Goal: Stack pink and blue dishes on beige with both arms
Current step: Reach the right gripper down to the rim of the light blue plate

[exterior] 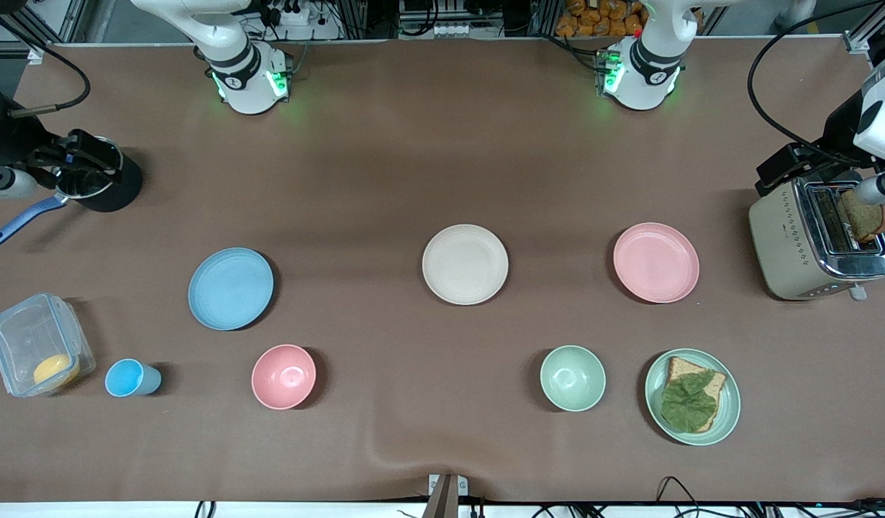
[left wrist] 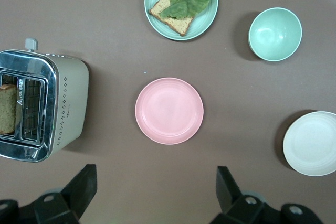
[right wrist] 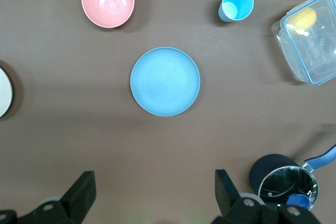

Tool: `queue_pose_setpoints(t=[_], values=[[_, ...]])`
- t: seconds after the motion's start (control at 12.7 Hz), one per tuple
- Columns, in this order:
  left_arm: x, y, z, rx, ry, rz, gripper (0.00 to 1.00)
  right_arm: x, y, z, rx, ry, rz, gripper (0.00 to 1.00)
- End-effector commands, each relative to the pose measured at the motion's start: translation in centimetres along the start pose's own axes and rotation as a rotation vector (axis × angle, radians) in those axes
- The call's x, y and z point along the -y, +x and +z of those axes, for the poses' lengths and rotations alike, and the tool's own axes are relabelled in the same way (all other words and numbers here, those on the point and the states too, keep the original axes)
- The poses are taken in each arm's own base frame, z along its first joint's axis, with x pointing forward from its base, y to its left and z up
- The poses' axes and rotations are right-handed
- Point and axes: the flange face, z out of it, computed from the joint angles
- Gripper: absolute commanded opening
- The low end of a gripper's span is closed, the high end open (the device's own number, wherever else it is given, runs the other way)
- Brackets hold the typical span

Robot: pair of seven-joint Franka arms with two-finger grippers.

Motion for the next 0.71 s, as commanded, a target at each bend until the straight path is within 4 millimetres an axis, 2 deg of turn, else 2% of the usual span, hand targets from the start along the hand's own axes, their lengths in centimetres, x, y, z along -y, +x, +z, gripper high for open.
queue_pose_setpoints(t=[0.0,0.32,0.47,0.55,0.63], values=[[-0.2,0.1,-0.2,-0.008,0.019,0.020,1.00,0.2,-0.5,-0.4,-0.001,0.002,0.012,1.00],[0.5,0.4,0.1,0.002,0.020,0.013,1.00,0.2,-0.3,-0.2,-0.001,0.002,0.010,1.00],[2.4,1.3,1.3,0.029,0.024,-0.020,1.00,0.1,-0.2,0.2,0.011,0.002,0.004,1.00],[2.6,1.6,2.3,0.062,0.032,-0.023,1.00,0.1,0.0,0.9,0.027,0.003,0.004,1.00],[2.7,1.5,2.5,0.075,0.035,-0.024,1.00,0.0,0.3,2.5,0.051,0.004,0.003,1.00]])
